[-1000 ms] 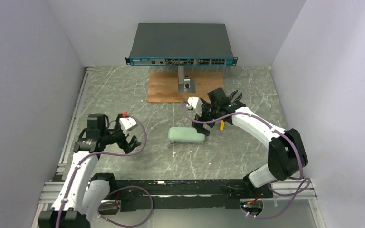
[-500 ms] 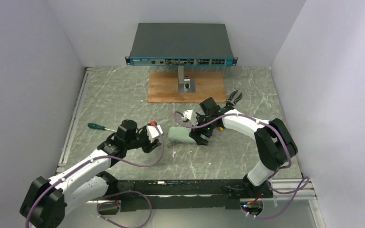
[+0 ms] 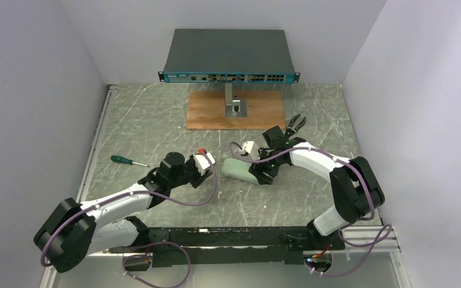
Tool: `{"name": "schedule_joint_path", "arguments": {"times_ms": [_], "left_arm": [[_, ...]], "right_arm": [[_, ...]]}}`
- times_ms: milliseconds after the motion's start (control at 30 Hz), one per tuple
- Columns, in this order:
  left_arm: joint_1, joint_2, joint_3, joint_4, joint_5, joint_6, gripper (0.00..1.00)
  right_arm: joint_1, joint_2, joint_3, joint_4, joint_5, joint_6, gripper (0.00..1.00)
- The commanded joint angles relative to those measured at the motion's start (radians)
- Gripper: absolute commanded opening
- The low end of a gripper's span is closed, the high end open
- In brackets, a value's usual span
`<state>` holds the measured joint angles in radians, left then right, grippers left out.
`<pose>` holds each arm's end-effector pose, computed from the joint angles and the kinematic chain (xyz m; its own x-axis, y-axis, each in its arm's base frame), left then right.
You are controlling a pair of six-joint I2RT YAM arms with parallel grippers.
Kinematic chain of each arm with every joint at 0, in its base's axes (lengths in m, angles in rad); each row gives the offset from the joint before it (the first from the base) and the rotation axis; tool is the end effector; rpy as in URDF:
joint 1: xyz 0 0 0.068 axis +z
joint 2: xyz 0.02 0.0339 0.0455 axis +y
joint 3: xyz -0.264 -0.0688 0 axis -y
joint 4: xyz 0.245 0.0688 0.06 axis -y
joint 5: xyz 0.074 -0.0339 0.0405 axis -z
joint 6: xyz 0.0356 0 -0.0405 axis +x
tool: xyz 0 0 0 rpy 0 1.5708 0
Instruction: Open the umbrella
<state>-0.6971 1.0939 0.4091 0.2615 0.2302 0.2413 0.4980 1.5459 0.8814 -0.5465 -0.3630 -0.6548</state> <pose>0.1678 -0.1511 0.1949 -0.1183 0.4025 -0.9077 0.8371 0.5321 0.1269 0.2409 0.1454 0.1732 -0.3134 -0.8184 -0.4817 -0.9421 0.3318 0.0492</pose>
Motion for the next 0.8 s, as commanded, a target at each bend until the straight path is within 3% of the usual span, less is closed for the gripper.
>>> {"name": "schedule_joint_path", "arguments": {"times_ms": [0,333,767], "left_arm": [[-0.013,0.068,-0.025,0.178,0.006,-0.011,0.36],[-0.033,0.257,0.0,0.319,0.027,0.039,0.37],[-0.095,0.419,0.041,0.421,0.015,-0.025,0.45]], "right_arm": [[-0.017,-0.047,-0.035,-0.068,0.039,-0.052,0.5],[-0.022,-0.02,-0.033,-0.059,0.022,-0.022,0.49],[-0.023,-0.026,-0.032,-0.048,0.005,0.024,0.48]]}}
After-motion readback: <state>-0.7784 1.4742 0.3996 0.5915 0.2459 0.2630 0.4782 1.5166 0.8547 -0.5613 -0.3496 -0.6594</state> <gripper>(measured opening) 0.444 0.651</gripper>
